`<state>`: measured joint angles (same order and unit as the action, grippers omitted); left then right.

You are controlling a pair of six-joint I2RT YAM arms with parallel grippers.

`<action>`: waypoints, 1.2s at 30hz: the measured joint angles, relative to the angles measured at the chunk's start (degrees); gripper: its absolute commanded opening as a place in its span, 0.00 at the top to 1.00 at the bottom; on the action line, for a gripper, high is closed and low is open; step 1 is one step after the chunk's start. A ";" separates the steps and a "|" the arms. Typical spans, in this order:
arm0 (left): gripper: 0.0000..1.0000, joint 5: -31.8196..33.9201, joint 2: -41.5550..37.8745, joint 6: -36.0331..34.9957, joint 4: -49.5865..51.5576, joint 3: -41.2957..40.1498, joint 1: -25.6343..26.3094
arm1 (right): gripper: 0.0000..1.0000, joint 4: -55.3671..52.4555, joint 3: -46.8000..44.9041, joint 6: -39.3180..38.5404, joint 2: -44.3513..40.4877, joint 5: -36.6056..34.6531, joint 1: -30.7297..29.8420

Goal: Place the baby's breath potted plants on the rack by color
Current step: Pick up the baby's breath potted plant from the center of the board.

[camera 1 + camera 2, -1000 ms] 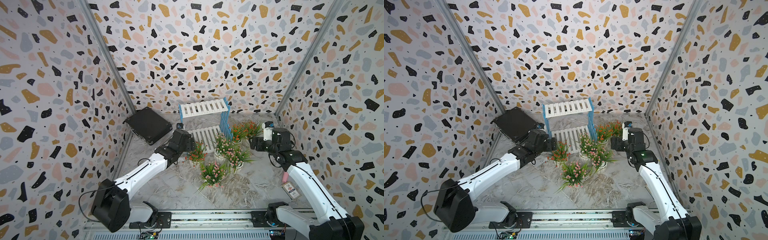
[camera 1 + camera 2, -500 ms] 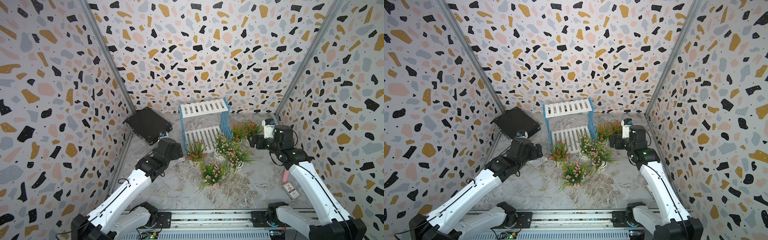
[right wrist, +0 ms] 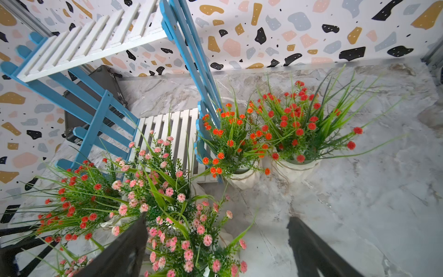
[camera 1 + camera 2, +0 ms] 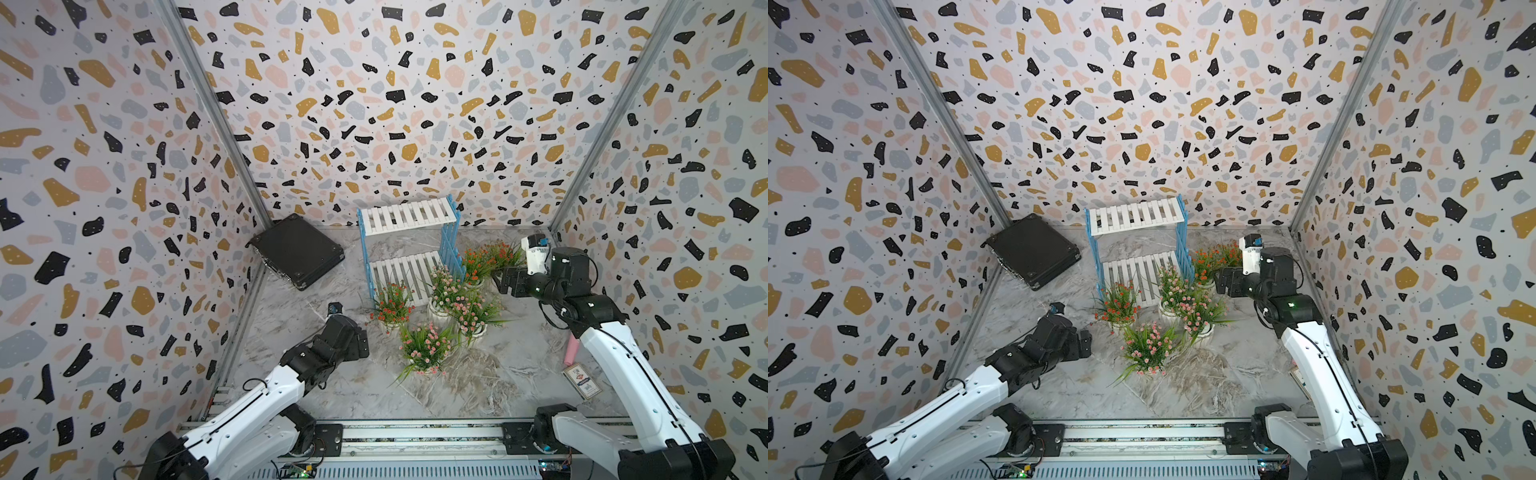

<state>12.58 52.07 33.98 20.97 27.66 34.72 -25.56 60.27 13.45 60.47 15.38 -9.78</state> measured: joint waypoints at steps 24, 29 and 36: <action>0.01 -9.09 23.56 -7.78 -18.80 8.79 5.62 | 0.03 3.34 -1.73 -0.92 -3.10 2.64 0.00; 0.01 -8.41 27.06 -8.35 -17.53 12.74 5.97 | 0.01 3.76 -1.73 -1.01 -3.13 2.64 0.00; 0.01 -5.92 31.87 -8.33 -13.66 19.30 5.97 | 0.01 3.80 -1.73 -1.29 -3.74 2.60 0.00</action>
<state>6.66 83.94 25.65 7.31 46.96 40.69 -21.76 58.54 12.16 56.73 17.98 -9.78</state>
